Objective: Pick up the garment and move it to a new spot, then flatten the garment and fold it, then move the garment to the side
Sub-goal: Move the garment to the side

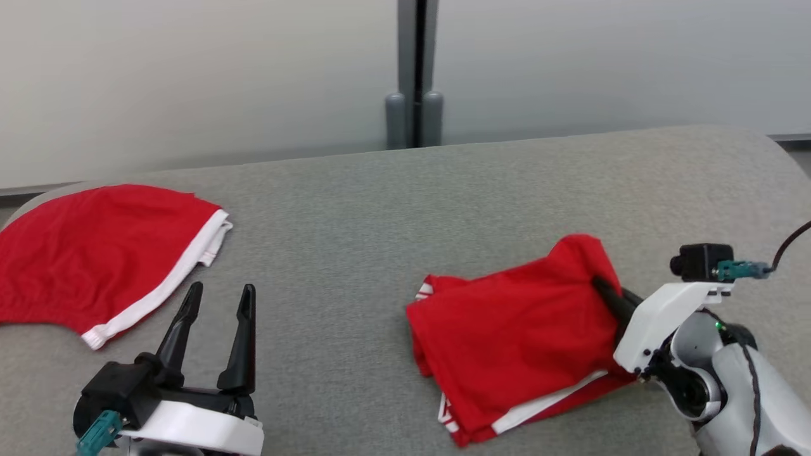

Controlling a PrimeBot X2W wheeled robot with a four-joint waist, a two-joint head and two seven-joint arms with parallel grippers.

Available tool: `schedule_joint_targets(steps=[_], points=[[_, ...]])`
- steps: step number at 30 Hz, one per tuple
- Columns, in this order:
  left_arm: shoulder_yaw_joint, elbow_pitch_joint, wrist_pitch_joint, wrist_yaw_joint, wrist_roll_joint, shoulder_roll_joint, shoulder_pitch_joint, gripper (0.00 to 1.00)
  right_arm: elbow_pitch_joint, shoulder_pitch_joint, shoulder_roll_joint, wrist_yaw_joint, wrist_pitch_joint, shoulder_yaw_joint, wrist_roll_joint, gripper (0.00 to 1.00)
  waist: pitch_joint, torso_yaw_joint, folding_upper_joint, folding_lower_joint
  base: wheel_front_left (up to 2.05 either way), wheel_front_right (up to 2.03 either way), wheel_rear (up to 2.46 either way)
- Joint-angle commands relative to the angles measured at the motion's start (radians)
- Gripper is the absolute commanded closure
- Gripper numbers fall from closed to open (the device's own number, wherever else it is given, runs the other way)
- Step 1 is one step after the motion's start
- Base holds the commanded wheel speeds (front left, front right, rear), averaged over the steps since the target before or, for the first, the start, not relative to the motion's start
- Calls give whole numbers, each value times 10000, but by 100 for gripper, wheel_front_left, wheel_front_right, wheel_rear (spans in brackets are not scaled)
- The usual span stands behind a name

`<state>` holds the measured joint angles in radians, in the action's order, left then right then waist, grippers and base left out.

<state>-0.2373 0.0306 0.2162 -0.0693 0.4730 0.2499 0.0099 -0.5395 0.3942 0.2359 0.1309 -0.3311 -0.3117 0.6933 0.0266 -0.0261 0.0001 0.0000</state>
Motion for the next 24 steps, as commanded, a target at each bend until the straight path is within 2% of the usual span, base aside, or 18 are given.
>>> schedule_joint_targets(steps=[1,7,12,17,24], points=[[-40,-28,47,80,-80,9,-211,0,51,183,140,-3,195,-4,56,100,113,-863,-1,0,0,0,0],[-473,-200,16,342,-273,-101,-769,0,37,584,592,-1,773,73,247,100,382,-2272,-1,0,0,0,0],[-743,-471,-40,509,-357,-145,-1248,0,-81,720,692,-1,1103,2,432,100,625,-3187,-1,0,0,0,0],[-932,-755,-61,640,-430,-171,-1609,0,-158,833,636,-1,1428,-92,654,100,833,-3737,-1,0,0,0,0],[-888,-897,-42,618,-523,-20,-1872,0,-126,1145,699,-1,1976,-293,779,100,1166,-3950,-1,0,0,0,0]])
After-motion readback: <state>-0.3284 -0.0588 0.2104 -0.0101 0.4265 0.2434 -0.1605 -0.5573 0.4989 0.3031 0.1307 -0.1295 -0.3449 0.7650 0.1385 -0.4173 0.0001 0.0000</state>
